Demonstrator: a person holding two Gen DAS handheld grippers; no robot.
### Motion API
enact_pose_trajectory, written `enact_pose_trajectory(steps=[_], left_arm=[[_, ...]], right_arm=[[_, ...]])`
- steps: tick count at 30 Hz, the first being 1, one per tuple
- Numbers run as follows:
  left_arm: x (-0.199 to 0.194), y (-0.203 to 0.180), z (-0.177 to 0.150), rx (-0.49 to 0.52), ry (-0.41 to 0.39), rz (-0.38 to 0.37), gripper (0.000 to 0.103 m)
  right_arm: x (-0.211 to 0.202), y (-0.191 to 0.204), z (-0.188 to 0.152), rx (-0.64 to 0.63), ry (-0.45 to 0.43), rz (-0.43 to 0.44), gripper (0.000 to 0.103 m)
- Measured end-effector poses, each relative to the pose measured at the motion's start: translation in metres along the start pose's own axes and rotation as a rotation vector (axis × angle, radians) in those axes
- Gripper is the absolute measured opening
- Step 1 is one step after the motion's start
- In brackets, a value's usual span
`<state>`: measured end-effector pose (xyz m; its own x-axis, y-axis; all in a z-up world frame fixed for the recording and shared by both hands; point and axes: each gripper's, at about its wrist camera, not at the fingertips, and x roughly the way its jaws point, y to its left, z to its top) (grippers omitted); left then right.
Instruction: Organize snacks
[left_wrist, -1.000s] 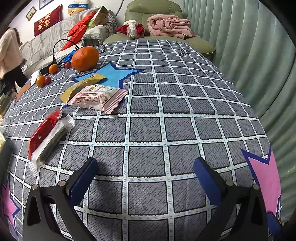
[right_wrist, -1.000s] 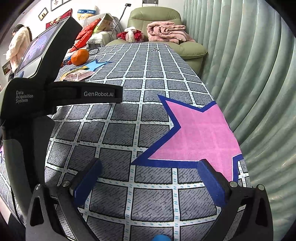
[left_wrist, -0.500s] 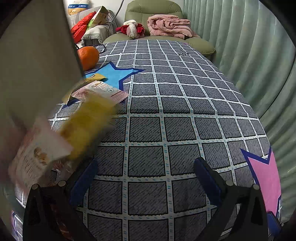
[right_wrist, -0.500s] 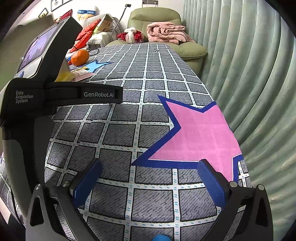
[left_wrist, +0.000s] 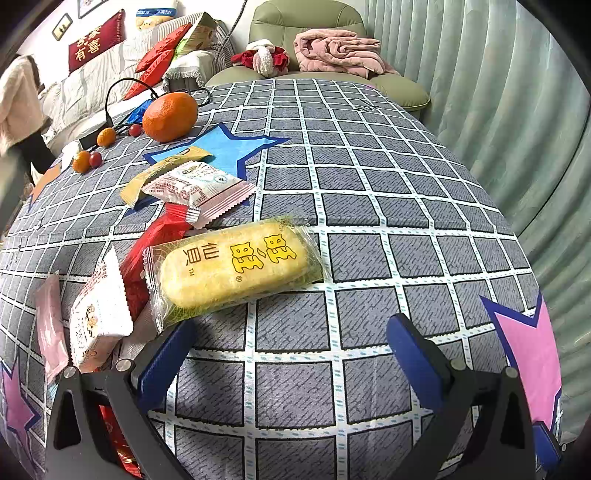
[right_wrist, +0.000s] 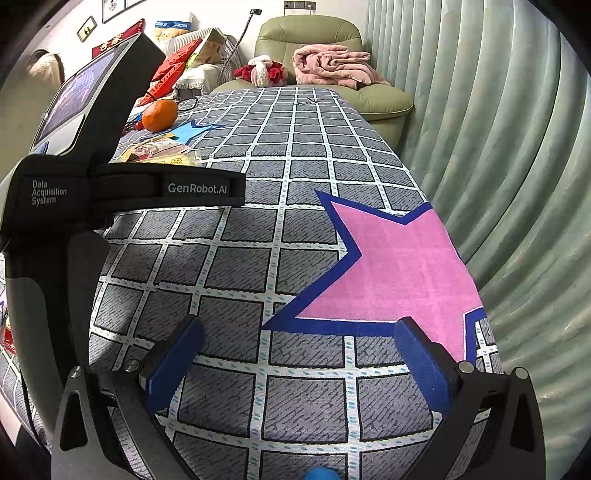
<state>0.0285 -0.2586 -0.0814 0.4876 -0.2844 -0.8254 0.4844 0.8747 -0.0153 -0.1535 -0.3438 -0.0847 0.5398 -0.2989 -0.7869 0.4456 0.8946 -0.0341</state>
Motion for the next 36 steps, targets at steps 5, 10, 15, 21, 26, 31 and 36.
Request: enact_pose_trajectory(steps=[5, 10, 15, 21, 26, 31, 36], left_arm=[[0.0001, -0.0001, 0.0001, 0.000, 0.000, 0.000, 0.103], [0.0001, 0.0001, -0.0002, 0.000, 0.000, 0.000, 0.103], [0.0001, -0.0003, -0.0002, 0.000, 0.000, 0.000, 0.103], [0.0000, -0.0004, -0.0004, 0.000, 0.000, 0.001, 0.103], [0.0001, -0.0004, -0.0004, 0.000, 0.000, 0.001, 0.103], [0.0005, 0.0006, -0.0004, 0.000, 0.000, 0.001, 0.103], [-0.0018, 0.0037, 0.0016, 0.021, 0.036, -0.005, 0.103]], right_arm=[[0.0000, 0.0001, -0.0003, 0.000, 0.000, 0.000, 0.103], [0.0000, 0.0000, -0.0003, 0.000, -0.001, 0.000, 0.103], [-0.0001, 0.0002, -0.0002, 0.001, -0.001, 0.000, 0.103], [0.0000, 0.0004, -0.0004, 0.001, -0.001, 0.000, 0.103], [0.0000, 0.0001, 0.0000, 0.003, -0.004, -0.001, 0.103], [0.0002, 0.0008, -0.0007, 0.002, -0.001, -0.001, 0.103], [0.0006, 0.0008, -0.0001, 0.002, 0.000, -0.001, 0.103]])
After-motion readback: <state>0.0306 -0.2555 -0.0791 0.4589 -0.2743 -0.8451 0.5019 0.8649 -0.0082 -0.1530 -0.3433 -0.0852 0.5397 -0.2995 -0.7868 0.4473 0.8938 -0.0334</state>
